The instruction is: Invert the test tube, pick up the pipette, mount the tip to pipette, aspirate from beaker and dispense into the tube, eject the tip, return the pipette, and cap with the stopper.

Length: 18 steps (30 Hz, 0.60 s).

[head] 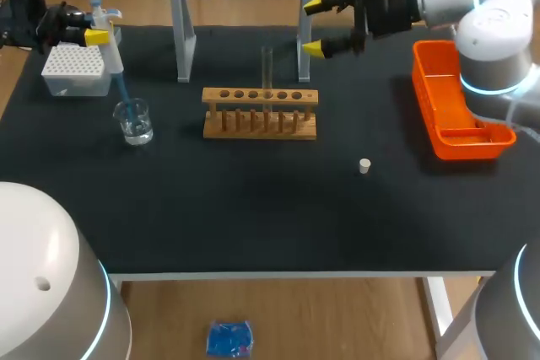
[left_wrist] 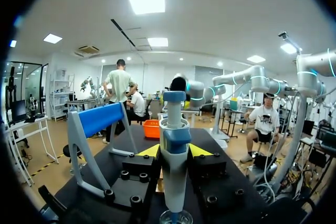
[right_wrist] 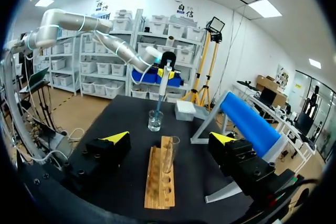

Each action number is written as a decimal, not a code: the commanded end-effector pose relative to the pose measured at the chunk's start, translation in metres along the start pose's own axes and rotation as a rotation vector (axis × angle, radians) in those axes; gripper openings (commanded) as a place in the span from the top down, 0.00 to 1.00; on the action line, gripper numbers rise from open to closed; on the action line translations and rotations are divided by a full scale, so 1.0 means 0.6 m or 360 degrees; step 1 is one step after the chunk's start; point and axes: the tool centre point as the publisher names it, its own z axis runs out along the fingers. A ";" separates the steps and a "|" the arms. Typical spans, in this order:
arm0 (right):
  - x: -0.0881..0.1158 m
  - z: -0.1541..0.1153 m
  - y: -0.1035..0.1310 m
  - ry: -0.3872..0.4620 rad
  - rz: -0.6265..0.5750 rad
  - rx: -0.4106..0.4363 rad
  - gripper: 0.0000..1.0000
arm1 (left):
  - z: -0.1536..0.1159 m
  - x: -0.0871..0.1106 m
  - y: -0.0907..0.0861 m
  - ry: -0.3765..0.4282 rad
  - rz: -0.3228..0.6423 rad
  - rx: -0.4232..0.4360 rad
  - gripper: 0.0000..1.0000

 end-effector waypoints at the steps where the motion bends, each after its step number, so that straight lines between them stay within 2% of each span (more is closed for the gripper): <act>1: 0.005 0.018 -0.018 0.0004 -0.0013 -0.0001 0.00 | 0.002 0.002 -0.001 -0.0004 0.0001 -0.0003 1.00; 7: 0.015 0.028 -0.042 0.0028 -0.0010 0.0012 0.00 | 0.002 0.002 -0.001 -0.0004 0.0001 -0.0003 1.00; 18: 0.011 0.035 -0.076 0.0107 0.0001 0.0010 0.00 | 0.002 0.002 -0.001 -0.0004 0.0001 -0.0003 1.00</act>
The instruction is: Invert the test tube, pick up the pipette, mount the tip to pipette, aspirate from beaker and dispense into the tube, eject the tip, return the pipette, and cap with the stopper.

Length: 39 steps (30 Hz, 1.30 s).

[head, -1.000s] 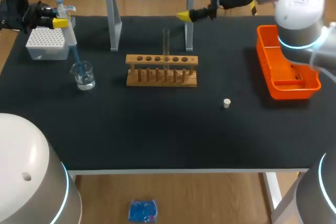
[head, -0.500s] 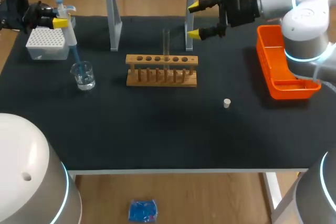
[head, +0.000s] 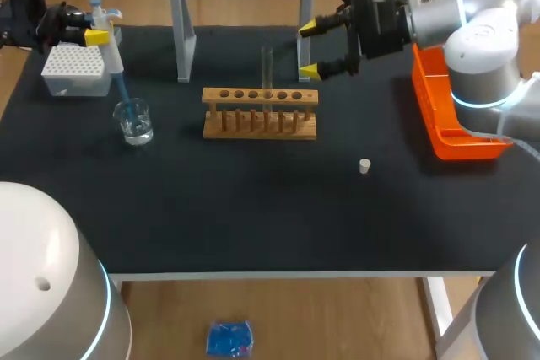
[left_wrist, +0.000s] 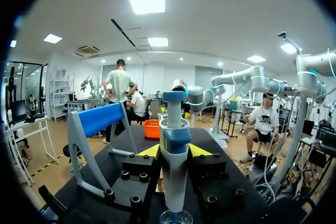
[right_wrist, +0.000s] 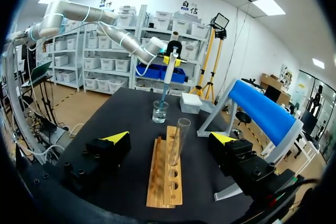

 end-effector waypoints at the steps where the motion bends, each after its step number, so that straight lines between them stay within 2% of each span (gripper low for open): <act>1: -0.011 0.002 -0.013 0.0053 0.0004 -0.0004 0.00 | 0.002 0.002 -0.001 -0.0005 0.0001 -0.0003 1.00; 12: -0.018 -0.004 -0.035 0.0073 0.0020 -0.0001 0.00 | 0.002 0.002 -0.001 -0.0005 0.0001 -0.0003 1.00; 39: -0.018 -0.006 -0.036 0.0067 0.0011 0.0004 0.00 | 0.002 0.002 -0.001 -0.0005 0.0001 -0.0003 1.00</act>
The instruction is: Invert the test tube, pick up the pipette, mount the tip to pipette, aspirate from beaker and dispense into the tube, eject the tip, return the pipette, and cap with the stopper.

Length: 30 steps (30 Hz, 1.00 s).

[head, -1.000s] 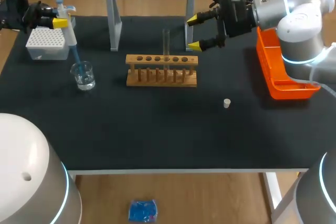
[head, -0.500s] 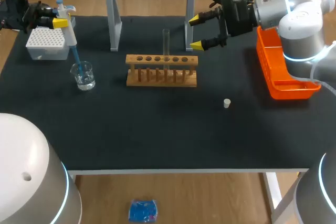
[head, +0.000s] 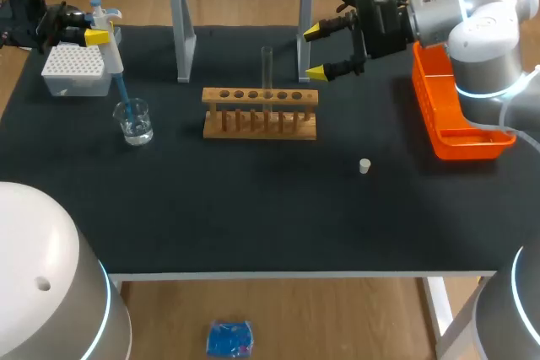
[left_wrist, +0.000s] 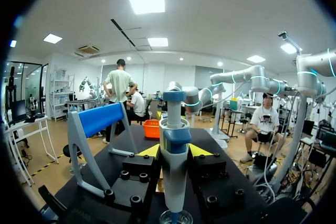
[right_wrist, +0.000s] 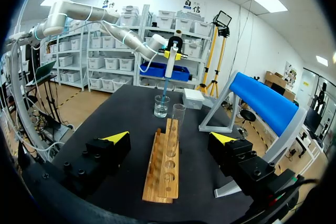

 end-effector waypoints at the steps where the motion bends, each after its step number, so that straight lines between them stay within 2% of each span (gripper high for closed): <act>1: 0.000 -0.001 0.000 0.0000 -0.0001 0.0000 0.00 | 0.000 0.003 -0.003 -0.0009 0.0008 -0.0003 1.00; 11: 0.000 -0.001 0.000 0.0000 -0.0001 0.0000 0.00 | 0.008 0.019 -0.040 -0.0024 0.0043 -0.0053 1.00; 22: 0.000 -0.001 0.000 0.0000 -0.0001 0.0000 0.00 | 0.022 0.028 -0.093 -0.0035 0.0090 -0.0148 1.00; 28: 0.000 -0.001 0.000 0.0000 -0.0001 0.0000 0.00 | 0.030 0.033 -0.123 -0.0047 0.0110 -0.0150 1.00; 30: 0.000 -0.001 0.000 0.0000 -0.0001 0.0000 0.00 | 0.033 0.035 -0.136 -0.0079 0.0120 -0.0104 1.00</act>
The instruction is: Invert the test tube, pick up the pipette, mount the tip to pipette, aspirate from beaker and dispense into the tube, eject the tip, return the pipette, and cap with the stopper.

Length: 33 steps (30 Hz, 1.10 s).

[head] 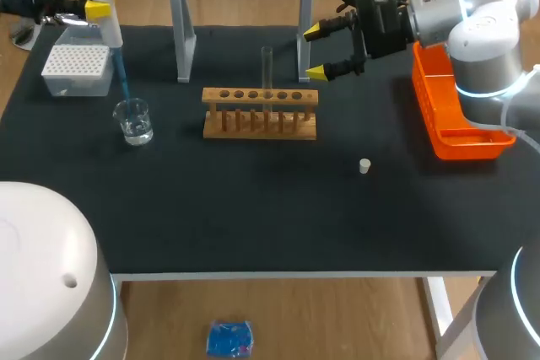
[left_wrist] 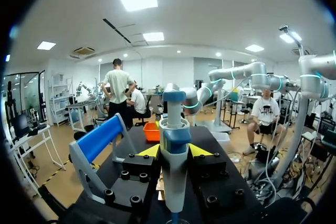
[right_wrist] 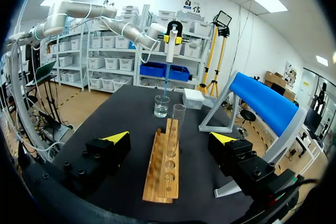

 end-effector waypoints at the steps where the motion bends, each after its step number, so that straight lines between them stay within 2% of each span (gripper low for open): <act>1: 0.000 0.000 -0.001 0.0000 -0.0001 -0.0001 0.00 | 0.010 0.012 -0.030 -0.0056 0.0005 0.0000 1.00; 3: 0.000 0.000 -0.001 0.0000 -0.0001 -0.0001 0.00 | 0.016 0.011 -0.042 -0.0057 -0.0041 0.0053 1.00; 5: 0.000 0.000 -0.001 0.0000 -0.0001 -0.0001 0.00 | 0.024 0.010 -0.055 -0.0055 -0.0097 0.0018 1.00; 6: 0.000 0.000 -0.001 0.0000 -0.0001 -0.0001 0.00 | 0.028 0.009 -0.063 -0.0035 -0.0098 0.0077 1.00; 8: 0.000 0.000 -0.001 0.0000 -0.0001 -0.0001 0.00 | 0.036 0.007 -0.078 -0.0040 -0.0142 0.0051 1.00; 10: 0.000 0.000 -0.001 0.0000 -0.0001 -0.0001 0.00 | 0.042 0.006 -0.095 -0.0017 -0.0144 0.0113 1.00; 11: 0.000 0.000 -0.001 0.0000 -0.0001 -0.0001 0.00 | 0.046 0.004 -0.104 -0.0021 -0.0152 0.0102 1.00; 21: 0.000 0.000 -0.001 0.0000 -0.0001 -0.0001 0.00 | 0.110 -0.021 -0.194 0.0071 -0.0102 0.0136 1.00; 28: 0.000 0.000 -0.001 0.0000 -0.0001 -0.0001 0.00 | 0.178 -0.039 -0.249 0.0217 -0.0091 0.0157 1.00; 33: 0.000 0.000 -0.001 0.0000 -0.0001 -0.0001 0.00 | 0.228 -0.057 -0.279 0.0319 -0.0030 0.0109 1.00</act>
